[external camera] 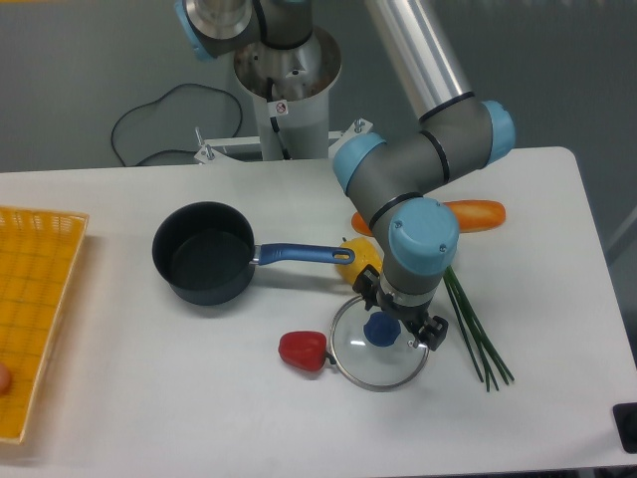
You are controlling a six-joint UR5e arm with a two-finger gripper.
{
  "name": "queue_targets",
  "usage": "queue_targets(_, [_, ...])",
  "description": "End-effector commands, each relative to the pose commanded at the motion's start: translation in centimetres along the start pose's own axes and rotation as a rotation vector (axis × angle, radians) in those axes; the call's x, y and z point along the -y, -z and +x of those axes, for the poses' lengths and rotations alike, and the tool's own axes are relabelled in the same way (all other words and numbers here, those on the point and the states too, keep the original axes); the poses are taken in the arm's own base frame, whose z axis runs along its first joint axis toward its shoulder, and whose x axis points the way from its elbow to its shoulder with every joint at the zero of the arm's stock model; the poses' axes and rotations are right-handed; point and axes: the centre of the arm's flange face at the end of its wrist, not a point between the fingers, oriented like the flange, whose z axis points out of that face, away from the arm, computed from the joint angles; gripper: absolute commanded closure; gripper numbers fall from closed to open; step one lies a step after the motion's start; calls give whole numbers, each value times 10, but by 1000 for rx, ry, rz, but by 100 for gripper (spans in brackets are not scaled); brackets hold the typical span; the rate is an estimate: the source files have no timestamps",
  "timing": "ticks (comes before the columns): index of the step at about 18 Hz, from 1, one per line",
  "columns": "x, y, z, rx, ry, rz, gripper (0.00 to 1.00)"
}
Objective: Pick up the green onion
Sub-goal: 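Raise the gripper and move it toward the green onion bunch stems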
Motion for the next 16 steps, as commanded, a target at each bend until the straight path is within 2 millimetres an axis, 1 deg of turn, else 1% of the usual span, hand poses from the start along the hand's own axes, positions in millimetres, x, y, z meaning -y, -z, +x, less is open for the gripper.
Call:
queue_targets(3, [-4, 0, 2, 9, 5, -31, 0])
queue_targets(4, [-6, 10, 3, 25, 6, -30, 0])
queue_targets(5, [-8, 15, 4, 31, 8, -32, 0])
queue_targets(7, [-13, 11, 16, 24, 11, -58, 0])
queue_targets(8, [-17, 11, 19, 32, 44, -81, 0])
queue_targets(10, [-25, 11, 20, 44, 152, -108, 0])
queue_targets(12, [-29, 10, 25, 47, 171, -129, 0])
queue_targets(14, [-31, 9, 25, 51, 195, -140, 0])
queue_targets(16, [-34, 3, 27, 45, 247, -150, 0])
